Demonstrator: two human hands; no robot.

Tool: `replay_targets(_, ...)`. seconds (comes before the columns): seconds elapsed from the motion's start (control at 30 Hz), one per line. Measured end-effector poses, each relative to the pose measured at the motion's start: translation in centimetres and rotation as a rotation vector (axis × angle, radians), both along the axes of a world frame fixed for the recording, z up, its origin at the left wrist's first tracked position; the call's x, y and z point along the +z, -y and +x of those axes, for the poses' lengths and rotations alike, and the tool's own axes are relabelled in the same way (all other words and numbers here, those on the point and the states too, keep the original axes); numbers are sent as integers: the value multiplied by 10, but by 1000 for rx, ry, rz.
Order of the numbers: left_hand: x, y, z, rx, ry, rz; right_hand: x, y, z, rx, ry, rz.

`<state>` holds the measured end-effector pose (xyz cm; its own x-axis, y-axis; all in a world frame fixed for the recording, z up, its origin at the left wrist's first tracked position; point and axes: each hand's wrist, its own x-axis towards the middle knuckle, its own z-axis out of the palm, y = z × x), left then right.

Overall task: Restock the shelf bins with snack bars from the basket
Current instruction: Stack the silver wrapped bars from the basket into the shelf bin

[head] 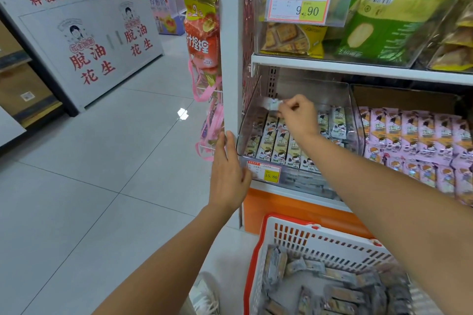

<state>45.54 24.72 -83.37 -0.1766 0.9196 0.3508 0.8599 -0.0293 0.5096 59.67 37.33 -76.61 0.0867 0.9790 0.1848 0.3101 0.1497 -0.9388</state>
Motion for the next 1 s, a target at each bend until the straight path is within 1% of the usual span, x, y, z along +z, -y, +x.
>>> replay_targets(0.03,0,0,1,7,8,-2,3,3,9,0,-47,-19)
replay_targets(0.07,0,-1,2,15,18,-6,3,6,18,11,-50,-33)
replay_targets(0.13,1,-1,5,29,38,-15,-2,15,34,39,-2,-49)
replay_targets(0.2,3,0,8,36,50,-22,-10,26,45,54,90,-41)
replay_targets(0.37,8,3,13,49,63,-47,-18,42,55,170,483,11)
replay_targets(0.43,10,4,15,44,59,-51,-13,47,56,211,609,106)
replay_targets(0.53,10,5,14,46,47,-61,-9,50,58,367,833,290)
replay_targets(0.57,9,4,14,48,44,-62,-9,50,59,414,895,323)
replay_targets(0.63,8,3,14,48,37,-57,-9,48,59,453,992,279)
replay_targets(0.7,7,3,13,44,28,-52,-10,44,57,472,1017,182)
replay_targets(0.77,6,3,11,39,23,-45,-8,40,54,487,972,153)
replay_targets(1.0,4,-1,2,54,-4,69,-7,6,17,362,802,248)
